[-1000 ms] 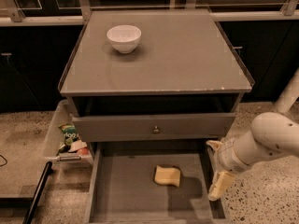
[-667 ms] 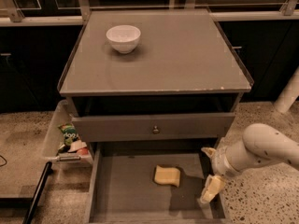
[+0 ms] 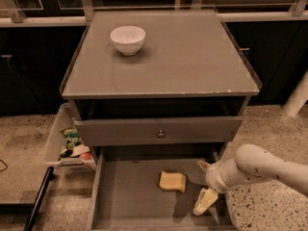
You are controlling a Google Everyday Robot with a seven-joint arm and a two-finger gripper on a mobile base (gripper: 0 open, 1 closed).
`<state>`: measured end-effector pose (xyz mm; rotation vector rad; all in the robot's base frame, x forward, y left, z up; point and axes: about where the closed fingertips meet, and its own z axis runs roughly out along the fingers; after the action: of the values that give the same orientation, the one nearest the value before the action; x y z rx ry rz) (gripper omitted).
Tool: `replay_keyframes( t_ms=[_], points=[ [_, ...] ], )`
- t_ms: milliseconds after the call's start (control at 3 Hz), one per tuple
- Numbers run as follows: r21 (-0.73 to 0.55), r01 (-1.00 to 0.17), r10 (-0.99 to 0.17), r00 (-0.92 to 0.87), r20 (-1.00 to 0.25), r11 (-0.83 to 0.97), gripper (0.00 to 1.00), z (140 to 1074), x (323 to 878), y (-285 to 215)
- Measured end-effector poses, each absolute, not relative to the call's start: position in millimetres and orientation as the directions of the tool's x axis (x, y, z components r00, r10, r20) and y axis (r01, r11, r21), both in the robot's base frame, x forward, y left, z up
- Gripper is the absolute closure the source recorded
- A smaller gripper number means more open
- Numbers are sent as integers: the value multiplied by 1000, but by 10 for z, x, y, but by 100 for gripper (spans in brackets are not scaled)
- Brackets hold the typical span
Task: Pick sponge from middle drawer and place on counter
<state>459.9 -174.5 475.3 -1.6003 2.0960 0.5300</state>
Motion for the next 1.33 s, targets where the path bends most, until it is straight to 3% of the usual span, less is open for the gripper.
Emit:
replay_keyframes(
  t_ms=[667, 1333],
  points=[
    [74, -962, -779, -257, -572, 264, 0, 4342, 4779, -1611],
    [25, -965, -777, -226, -588, 261, 0, 3938, 5071, -1445]
  ],
)
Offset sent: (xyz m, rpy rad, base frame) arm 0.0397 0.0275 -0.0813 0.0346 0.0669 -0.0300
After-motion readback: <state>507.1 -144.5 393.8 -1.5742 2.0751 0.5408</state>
